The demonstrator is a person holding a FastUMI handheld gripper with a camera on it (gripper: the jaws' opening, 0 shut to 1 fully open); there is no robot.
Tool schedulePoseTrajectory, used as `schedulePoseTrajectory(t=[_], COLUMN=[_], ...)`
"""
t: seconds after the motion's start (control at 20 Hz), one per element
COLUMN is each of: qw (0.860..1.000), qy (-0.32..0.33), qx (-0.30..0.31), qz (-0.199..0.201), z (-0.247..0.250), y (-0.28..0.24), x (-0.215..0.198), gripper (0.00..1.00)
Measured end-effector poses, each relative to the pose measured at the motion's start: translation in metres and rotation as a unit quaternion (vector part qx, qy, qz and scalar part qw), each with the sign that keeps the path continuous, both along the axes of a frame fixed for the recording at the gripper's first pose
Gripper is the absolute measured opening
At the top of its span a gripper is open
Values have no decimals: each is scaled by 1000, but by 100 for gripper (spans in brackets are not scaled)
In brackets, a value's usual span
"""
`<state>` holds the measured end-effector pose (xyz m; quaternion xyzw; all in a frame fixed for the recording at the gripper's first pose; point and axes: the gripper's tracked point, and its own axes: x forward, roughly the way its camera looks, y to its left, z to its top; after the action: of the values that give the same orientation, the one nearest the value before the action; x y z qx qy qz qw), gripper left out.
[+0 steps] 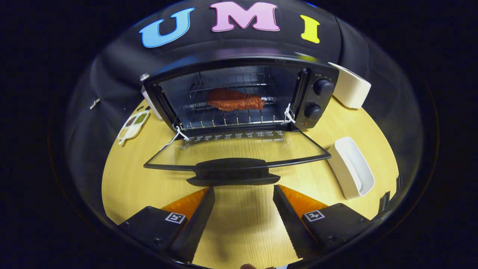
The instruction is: Open the toaster oven, put the food inside, and close the toaster oven door.
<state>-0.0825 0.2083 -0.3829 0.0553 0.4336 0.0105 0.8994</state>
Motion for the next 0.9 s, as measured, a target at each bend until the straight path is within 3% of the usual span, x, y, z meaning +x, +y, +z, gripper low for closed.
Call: schedulePoseTrajectory(t=[0.4, 0.7, 0.9], qw=[996, 993, 992], qy=[-69, -104, -123], qx=[38, 38, 31], qz=[-35, -33, -11], z=[61, 92, 105], y=[-11, -22, -27], x=[31, 50, 47], gripper=[99, 99, 99])
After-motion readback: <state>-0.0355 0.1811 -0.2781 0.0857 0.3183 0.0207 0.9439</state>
